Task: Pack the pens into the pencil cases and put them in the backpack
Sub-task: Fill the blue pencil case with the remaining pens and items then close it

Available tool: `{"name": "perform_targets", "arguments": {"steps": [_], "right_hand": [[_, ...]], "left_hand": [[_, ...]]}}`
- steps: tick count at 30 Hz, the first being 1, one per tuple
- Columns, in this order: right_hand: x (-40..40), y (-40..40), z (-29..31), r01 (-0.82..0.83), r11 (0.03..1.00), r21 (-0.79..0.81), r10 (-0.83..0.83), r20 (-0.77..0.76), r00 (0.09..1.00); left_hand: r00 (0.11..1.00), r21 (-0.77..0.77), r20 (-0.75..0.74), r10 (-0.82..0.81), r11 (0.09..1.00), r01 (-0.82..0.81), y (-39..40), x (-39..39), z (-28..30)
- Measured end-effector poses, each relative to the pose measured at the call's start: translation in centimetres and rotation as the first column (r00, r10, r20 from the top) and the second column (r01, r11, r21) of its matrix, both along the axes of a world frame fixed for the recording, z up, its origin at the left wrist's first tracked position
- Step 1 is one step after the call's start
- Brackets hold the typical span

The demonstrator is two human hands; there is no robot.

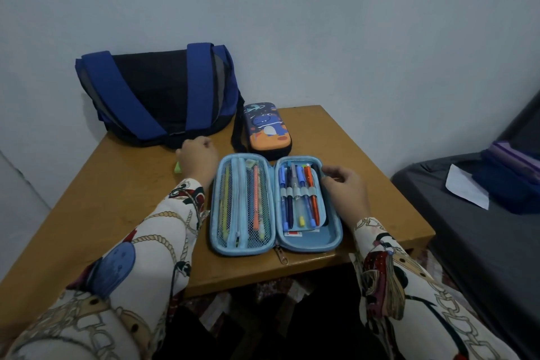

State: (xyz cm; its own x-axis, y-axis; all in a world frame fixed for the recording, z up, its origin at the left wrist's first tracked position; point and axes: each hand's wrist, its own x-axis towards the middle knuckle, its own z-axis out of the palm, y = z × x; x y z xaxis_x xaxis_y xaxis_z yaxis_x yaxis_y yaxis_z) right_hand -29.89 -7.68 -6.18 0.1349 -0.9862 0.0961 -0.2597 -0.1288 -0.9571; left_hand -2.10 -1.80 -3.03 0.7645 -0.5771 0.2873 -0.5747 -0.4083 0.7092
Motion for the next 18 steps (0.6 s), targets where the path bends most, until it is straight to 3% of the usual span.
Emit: {"name": "perform_targets", "arguments": {"steps": [5,12,15,18], "right_hand": [[0.0,0.0,0.0,-0.004,1.0,-0.005,0.004,0.003,1.0],[0.0,-0.1,-0.1,0.0,1.0,0.001,0.0,0.009,1.0],[0.0,-0.3,-0.3,-0.007,1.0,-0.007,0.007,0.006,1.0],[0.0,-0.3,-0.3,-0.004,1.0,-0.003,0.004,-0.001,1.0]], "left_hand": [[0.996,0.051,-0.083,-0.026,0.998,0.031,0.6,1.5,-1.0],[0.997,0.158,-0.072,-0.035,0.986,0.046,0.5,1.4,-0.7],[0.994,0.083,0.094,-0.055,0.995,0.048,0.4,-0.1,0.2],[0.957,-0.037,0.101,-0.27,0.961,0.275,-0.8,-2.9,1.0]]}}
